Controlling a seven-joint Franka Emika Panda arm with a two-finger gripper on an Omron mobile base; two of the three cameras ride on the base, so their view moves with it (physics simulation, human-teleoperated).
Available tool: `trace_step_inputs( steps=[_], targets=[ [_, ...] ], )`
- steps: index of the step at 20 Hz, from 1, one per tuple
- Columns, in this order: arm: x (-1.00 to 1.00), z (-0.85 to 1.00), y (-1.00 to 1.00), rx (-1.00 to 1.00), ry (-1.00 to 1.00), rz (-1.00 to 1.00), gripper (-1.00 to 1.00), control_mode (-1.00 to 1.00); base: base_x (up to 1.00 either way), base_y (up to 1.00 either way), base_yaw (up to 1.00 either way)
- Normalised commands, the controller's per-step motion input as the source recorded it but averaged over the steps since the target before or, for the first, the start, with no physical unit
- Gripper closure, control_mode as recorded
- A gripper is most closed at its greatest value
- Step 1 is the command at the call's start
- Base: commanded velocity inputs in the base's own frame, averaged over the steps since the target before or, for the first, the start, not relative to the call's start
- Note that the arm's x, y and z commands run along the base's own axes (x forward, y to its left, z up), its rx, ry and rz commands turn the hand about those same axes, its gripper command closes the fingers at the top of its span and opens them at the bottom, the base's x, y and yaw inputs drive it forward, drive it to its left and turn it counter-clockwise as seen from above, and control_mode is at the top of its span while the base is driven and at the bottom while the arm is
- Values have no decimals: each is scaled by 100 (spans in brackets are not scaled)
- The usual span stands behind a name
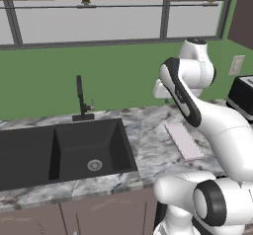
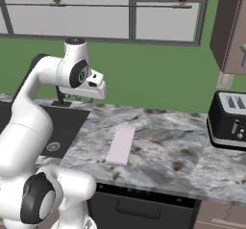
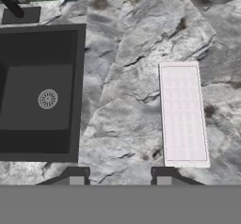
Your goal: The ice cube tray has been filled with water. Take the tray and place it in the freezer to make ice. Close the freezer door after placing the tray.
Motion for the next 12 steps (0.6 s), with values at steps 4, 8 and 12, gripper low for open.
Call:
trace_step_inputs(
  steps=[4,8,12],
  targets=[
    [-5,0,0,0,0,0,-100,-100,0,0,0],
    [-7,-6,-5,0,0,0,-100,-100,0,0,0],
    [-1,-10,-9,0,0,-1,-100,-100,0,0,0]
  ],
)
